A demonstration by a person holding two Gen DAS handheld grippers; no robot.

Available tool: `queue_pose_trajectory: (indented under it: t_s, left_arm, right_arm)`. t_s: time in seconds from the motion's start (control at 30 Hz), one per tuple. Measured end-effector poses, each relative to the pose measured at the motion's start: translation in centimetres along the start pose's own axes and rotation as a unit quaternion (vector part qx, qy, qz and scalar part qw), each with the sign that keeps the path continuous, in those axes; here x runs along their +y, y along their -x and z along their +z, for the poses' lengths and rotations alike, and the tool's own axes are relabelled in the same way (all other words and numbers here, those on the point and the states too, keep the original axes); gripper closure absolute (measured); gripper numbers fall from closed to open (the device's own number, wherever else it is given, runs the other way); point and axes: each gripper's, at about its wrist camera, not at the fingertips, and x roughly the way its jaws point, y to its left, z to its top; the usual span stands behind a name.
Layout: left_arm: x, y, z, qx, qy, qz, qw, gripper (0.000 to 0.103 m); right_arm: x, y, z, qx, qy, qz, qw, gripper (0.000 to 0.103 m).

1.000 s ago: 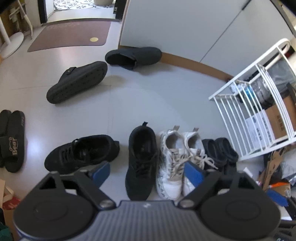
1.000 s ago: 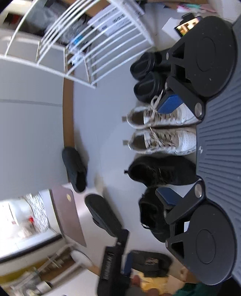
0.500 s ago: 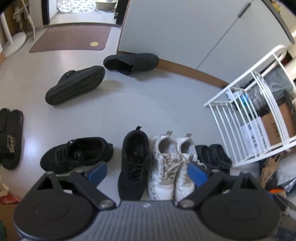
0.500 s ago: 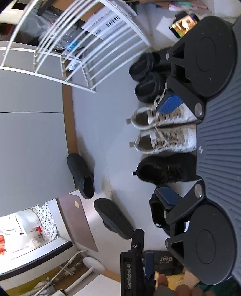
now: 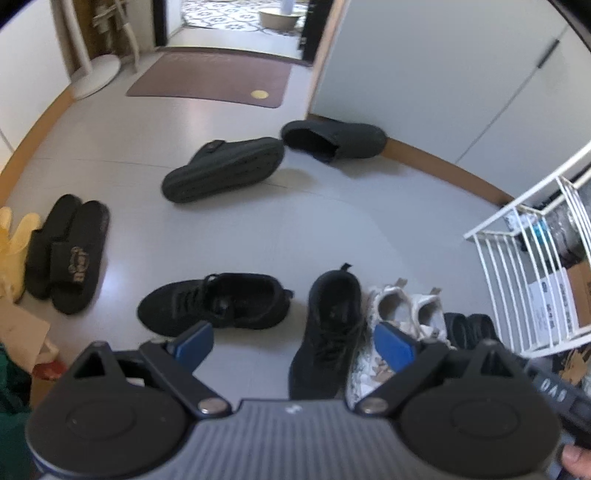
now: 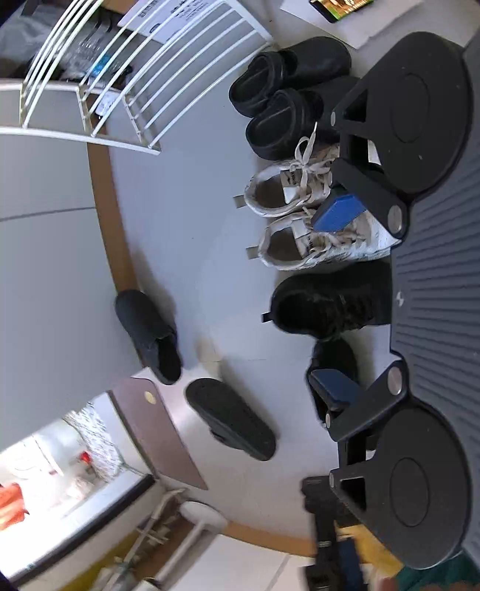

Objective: Organize scattered shoes
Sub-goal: 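Move the right tool toward the sideways black sneaker in the row, then lower the right tool onto the black sneaker's collar and close it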

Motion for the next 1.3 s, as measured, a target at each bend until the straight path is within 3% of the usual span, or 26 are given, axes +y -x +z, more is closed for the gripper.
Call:
queue_pose_trajectory:
  t_s: [0.2,0.37,0.5,0.6,0.7,0.83,0.93,1.07,1.3]
  left_arm:
    - [1.2,-0.1,1.1,-0.018,0.007,0.025,0.9995,0.008]
    - [1.9,-3.3,1.3,0.004,0.028,0.018,0.9994,0.008]
    - [2.3,-5.7,1.5,0.026,0.028,0.025,0.9989,0.011]
    - [2.3,-6.5,1.6,0.02,-0.004,0.059,0.9981,0.011]
    - [3.0,-7.5,1.7,0.031,-0.015,0.06,0.9976,0.011]
    - [3.5,-8.9,2.1,0.043,-0.034,0.063,0.9966,0.01]
    - [4.4,-10.4,1.7,0.067,-0.05,0.059,0.9948,0.011]
    - [6.8,-11.9,2.0,0.068,-0.063,0.089,0.9918,0.01]
    - [7.4,-13.8,1.5,0.087,-0.107,0.073,0.9877,0.012]
  right_arm:
    - [0.7,-1.3,0.2,0.002,-0.045,0.017,0.999,0.017]
    - [2.3,-3.0,-0.1,-0.023,0.032,0.013,0.999,0.017]
    - [2.1,-5.6,-0.1,0.004,0.016,0.01,1.0,0.017]
    - [2.5,-7.4,0.0,0.015,0.02,0.008,1.0,0.017]
    - [3.5,-8.6,0.0,0.014,0.036,-0.008,0.999,0.017]
    - [4.6,-10.5,0.3,0.008,-0.004,0.038,0.999,0.017]
    - [5.3,-11.7,-0.2,-0.009,-0.004,0.036,0.999,0.017]
    - [6.0,-13.2,-1.5,-0.021,0.009,0.038,0.999,0.017]
    - [7.0,-16.5,-5.2,0.027,0.017,0.052,0.998,0.017]
